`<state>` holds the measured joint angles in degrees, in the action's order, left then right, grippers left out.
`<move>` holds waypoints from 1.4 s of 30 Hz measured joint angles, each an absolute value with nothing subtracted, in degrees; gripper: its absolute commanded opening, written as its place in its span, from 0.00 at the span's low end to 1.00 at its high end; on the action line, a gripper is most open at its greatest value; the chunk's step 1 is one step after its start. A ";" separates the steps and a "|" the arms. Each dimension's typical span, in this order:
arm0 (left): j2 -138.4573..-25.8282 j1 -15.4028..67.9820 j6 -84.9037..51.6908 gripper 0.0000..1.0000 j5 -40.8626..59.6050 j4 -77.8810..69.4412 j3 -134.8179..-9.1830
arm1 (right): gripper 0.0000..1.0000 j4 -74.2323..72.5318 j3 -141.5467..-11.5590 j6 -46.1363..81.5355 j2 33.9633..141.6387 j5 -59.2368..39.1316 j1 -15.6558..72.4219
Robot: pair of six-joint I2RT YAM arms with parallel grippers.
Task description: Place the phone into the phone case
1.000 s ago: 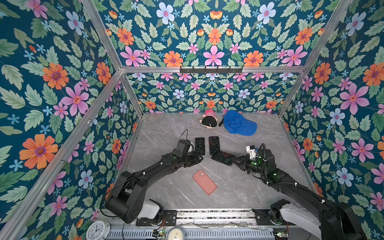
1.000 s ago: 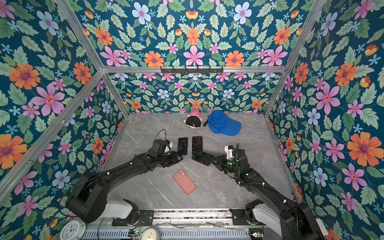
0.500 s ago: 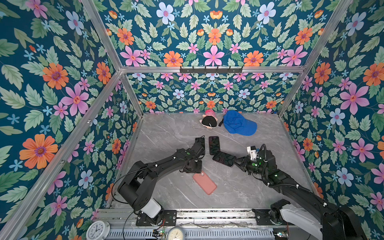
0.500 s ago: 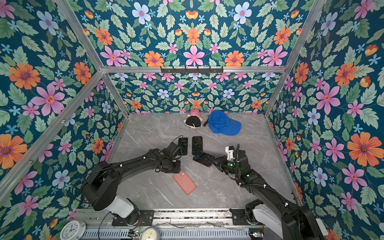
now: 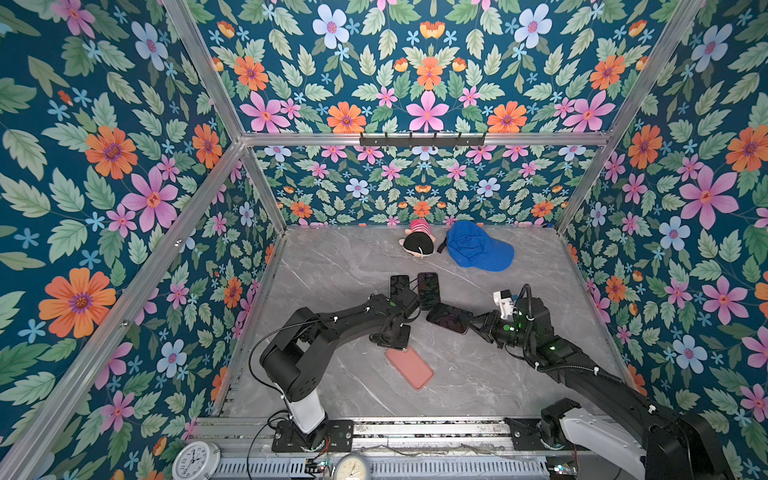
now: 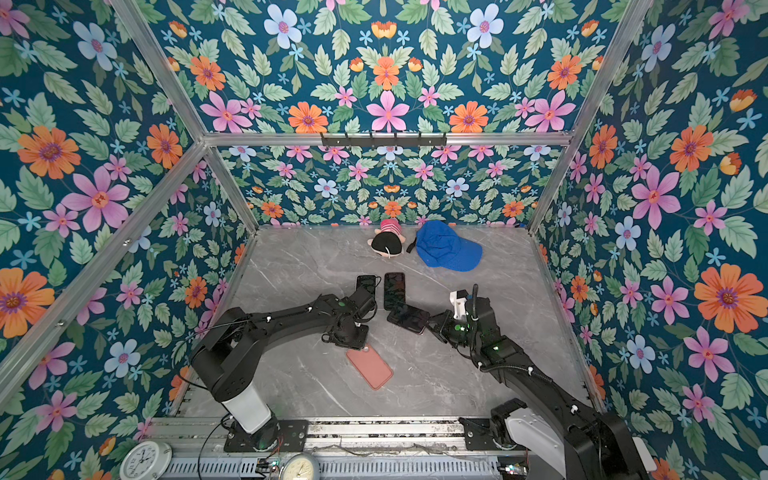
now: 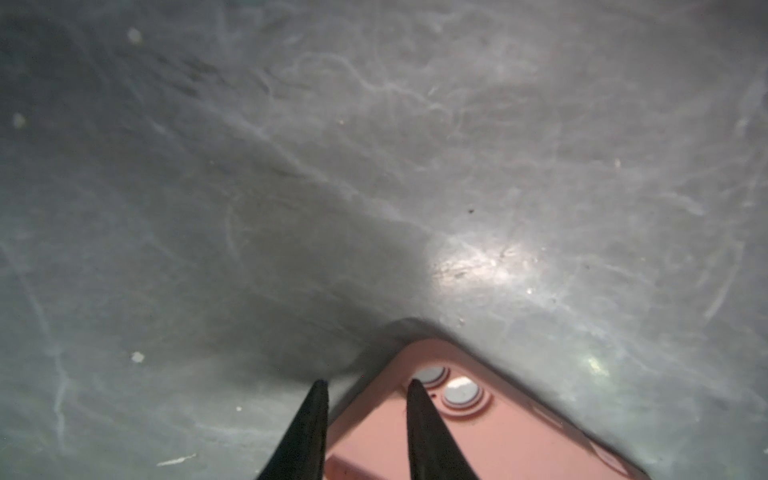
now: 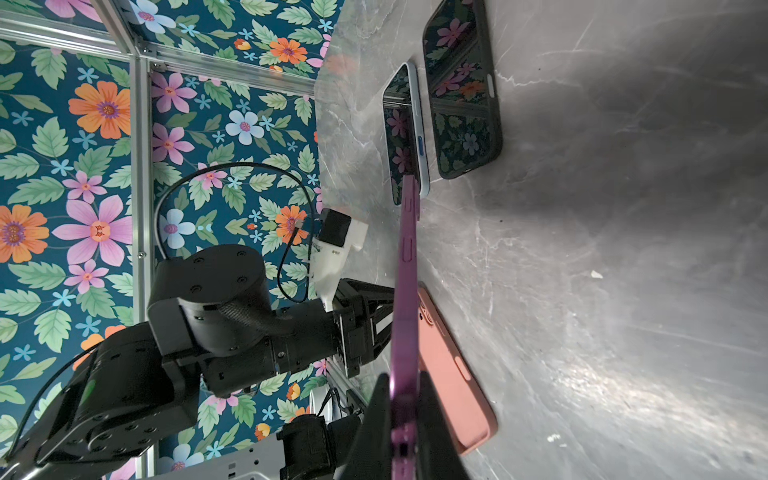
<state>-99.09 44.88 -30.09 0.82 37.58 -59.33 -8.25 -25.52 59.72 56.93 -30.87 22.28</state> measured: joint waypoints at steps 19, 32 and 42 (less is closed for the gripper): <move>-98.78 45.04 -36.84 0.17 -0.21 35.77 -57.98 | 0.00 -3.42 -26.00 55.61 55.07 -33.01 22.28; -98.78 44.53 -42.24 0.14 -0.75 35.59 -57.67 | 0.00 -3.07 -26.35 55.35 55.22 -37.15 22.28; -97.19 43.86 -47.72 0.14 -1.87 34.70 -56.05 | 0.00 -4.14 -27.40 55.35 57.82 -39.92 22.28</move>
<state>-97.19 43.86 -47.72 -1.87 34.70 -56.05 -4.14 -27.40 55.35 57.82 -39.92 22.28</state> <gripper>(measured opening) 0.138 0.098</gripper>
